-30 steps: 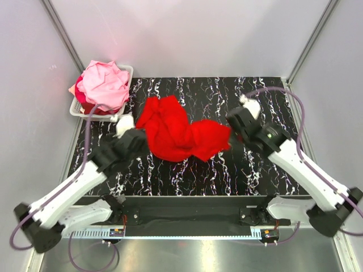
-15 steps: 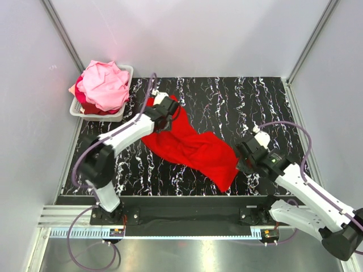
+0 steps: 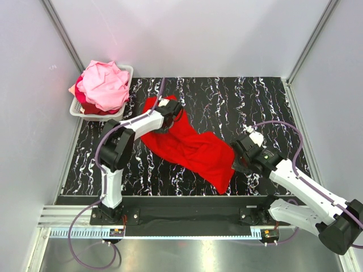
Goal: Fold and stack the t-shirts
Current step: Flatten the tshirt out
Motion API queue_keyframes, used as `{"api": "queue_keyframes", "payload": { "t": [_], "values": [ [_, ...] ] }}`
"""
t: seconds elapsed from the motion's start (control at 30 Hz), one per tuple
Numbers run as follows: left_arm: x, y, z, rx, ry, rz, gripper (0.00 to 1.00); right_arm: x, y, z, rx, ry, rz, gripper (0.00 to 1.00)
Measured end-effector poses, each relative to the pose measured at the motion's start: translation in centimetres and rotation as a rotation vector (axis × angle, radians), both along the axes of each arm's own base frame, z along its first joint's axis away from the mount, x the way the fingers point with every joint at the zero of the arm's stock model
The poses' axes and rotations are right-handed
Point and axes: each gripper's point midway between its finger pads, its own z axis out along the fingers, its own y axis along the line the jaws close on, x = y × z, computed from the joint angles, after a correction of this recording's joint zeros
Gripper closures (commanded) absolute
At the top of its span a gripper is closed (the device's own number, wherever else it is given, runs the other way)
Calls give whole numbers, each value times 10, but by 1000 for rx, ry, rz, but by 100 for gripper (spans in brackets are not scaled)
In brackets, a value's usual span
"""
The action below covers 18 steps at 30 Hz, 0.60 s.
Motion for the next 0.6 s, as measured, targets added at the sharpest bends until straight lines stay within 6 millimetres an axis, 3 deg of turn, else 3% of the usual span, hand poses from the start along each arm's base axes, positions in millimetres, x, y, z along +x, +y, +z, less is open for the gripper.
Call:
{"api": "queue_keyframes", "payload": {
  "t": [0.13, 0.33, 0.4, 0.5, 0.6],
  "values": [
    [2, 11, -7, 21, 13, 16, 100, 0, 0, 0, 0, 0, 0, 100],
    [-7, 26, -3, 22, 7, 43, 100, 1, -2, 0, -7, -4, -3, 100],
    [-19, 35, 11, -7, -23, 71, 100, 1, -4, 1, -19, -10, -7, 100],
    [-52, 54, 47, -104, -129, 140, 100, 6, -8, 13, -36, -36, -18, 100],
    [-92, 79, 86, -265, -292, 245, 78, 13, -8, 30, -29, -79, -31, 100]
  ]
}}
